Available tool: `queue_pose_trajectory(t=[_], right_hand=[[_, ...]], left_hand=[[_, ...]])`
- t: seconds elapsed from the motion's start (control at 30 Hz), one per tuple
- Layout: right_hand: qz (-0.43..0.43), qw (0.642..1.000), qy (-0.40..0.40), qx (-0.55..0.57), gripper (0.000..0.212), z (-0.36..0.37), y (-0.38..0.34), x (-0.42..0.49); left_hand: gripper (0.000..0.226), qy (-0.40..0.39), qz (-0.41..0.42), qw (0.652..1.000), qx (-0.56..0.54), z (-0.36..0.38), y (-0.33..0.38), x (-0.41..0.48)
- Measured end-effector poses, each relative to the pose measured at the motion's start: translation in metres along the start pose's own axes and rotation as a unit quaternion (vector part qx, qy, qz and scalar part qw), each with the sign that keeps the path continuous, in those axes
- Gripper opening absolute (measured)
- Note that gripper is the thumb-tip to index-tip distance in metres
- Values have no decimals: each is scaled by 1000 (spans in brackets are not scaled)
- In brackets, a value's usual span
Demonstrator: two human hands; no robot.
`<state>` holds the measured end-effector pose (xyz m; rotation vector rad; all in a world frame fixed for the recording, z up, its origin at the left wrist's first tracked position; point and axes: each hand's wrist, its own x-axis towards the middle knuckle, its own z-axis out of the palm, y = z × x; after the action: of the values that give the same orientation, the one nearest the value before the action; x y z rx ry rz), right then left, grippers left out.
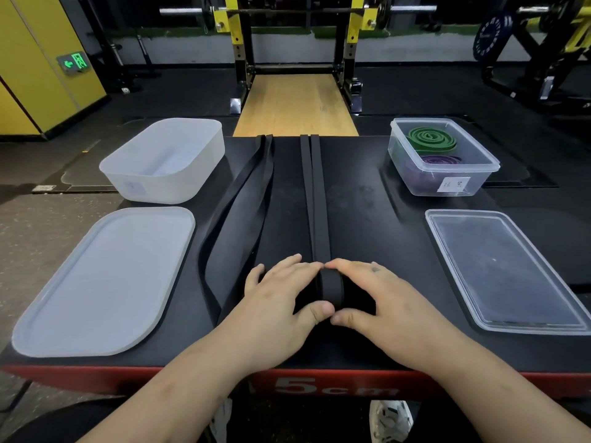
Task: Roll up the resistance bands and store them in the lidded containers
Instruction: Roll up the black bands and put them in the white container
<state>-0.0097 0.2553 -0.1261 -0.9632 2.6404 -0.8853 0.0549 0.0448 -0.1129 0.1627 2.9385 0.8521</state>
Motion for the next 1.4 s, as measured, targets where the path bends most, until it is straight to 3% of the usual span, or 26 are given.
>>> queue_pose_trajectory(t=[0.1,0.5,0.63,0.9,1.1,1.4], right_hand=[[-10,1000,13,-8,63,1,-2,2],[-28,999,-15,-11,54,4,-3,-17],[-25,999,-6,-29,59,7,1,-10],[10,1000,-21,18,74,-4,5,-7],[22,1000,-3,5,64,-3,2,-3],[25,999,-20,15,76,-1,4,-2]], left_hand=[[74,-7,4,1000,-1,1,-2,-2],[64,31,25,999,3,16,4,-22],[73,23,5,999,-46,8,6,-22],[64,38,5,999,-9,8,6,-10],[70,6,-23,999,-38,2,9,-9],[66,18,-10,1000,-20,3,7,-3]])
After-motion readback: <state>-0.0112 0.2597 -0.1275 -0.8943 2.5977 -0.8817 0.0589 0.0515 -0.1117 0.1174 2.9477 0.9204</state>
